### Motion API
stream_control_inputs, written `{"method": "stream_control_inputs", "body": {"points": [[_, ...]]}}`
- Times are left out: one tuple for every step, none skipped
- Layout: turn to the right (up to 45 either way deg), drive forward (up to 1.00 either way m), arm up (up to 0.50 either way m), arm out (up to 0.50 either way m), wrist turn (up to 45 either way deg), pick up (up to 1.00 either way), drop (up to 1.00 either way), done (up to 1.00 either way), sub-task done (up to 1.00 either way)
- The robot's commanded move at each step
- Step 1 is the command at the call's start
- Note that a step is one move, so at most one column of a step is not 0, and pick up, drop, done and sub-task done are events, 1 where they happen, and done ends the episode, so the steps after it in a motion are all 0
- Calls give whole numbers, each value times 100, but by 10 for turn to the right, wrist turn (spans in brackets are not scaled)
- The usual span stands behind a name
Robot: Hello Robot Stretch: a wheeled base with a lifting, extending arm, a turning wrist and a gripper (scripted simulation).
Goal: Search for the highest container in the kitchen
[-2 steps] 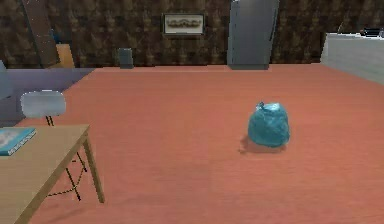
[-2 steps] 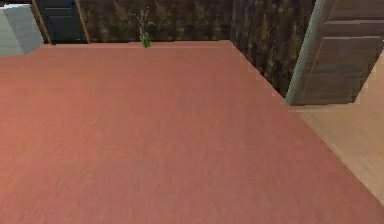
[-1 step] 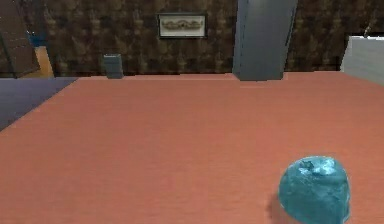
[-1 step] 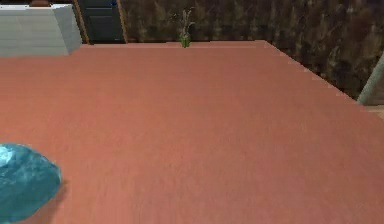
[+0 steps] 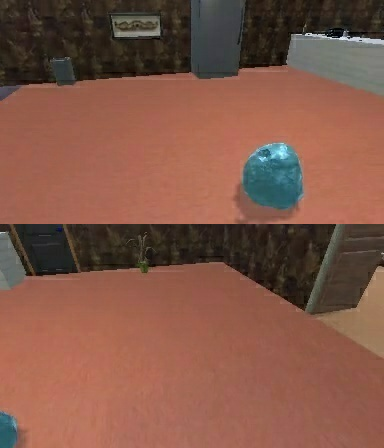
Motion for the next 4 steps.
{"method": "stream_control_inputs", "body": {"points": [[0,20,0,0,0,0,0,0,0],[-450,0,0,0,0,0,0,0,0],[-30,0,0,0,0,0,0,0,0],[0,100,0,0,0,0,0,0,0]]}}
